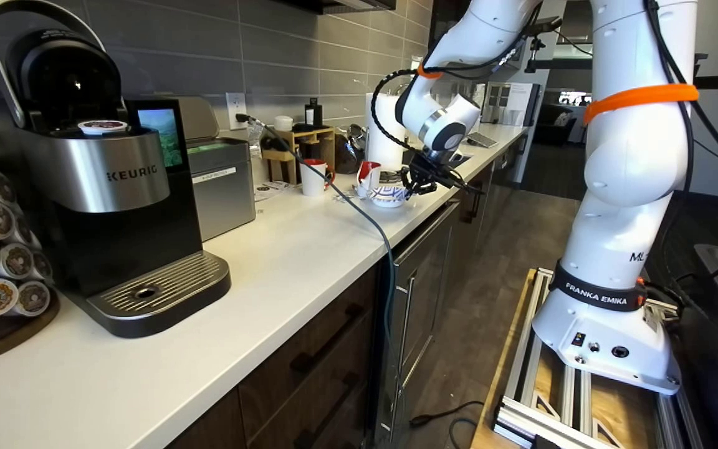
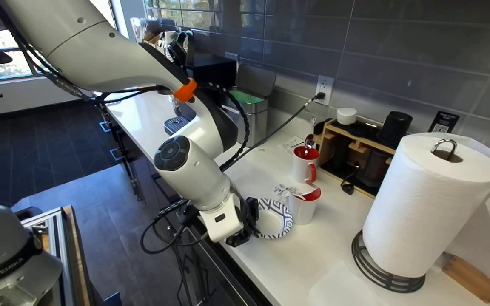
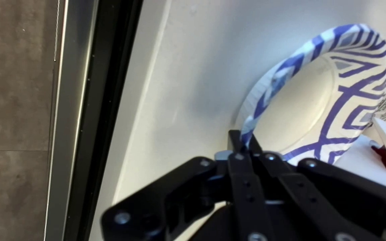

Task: Pour the contents in the bowl into the mug

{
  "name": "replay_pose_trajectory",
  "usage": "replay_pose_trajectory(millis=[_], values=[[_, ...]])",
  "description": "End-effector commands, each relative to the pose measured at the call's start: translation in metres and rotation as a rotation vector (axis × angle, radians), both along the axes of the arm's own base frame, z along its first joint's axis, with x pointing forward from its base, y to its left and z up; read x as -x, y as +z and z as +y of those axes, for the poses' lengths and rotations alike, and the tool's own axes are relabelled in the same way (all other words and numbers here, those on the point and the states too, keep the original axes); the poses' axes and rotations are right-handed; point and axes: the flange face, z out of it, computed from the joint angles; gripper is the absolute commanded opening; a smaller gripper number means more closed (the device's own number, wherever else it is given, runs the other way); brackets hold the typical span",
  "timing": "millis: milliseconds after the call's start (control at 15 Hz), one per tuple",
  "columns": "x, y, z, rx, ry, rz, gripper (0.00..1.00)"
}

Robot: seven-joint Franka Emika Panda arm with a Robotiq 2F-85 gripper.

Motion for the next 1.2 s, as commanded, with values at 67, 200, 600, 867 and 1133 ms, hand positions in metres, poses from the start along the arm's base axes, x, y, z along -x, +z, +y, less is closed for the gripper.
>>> replay_pose_trajectory(millis=[67, 200, 600, 867, 1133], values=[[-0.004, -0.007, -0.003, -0.034, -0.034, 0.006, 0.01], [-0.009, -0.005, -0.004, -0.038, -0.045, -0.001, 0.01], [-0.027, 0.007, -0.011, -0.049, -0.088, -0.036, 0.01], [-0.042, 0.006, -0.016, -0.071, -0.132, -0.046, 0.01], [-0.057, 0.005, -0.021, -0.093, -0.172, -0.054, 0.01]])
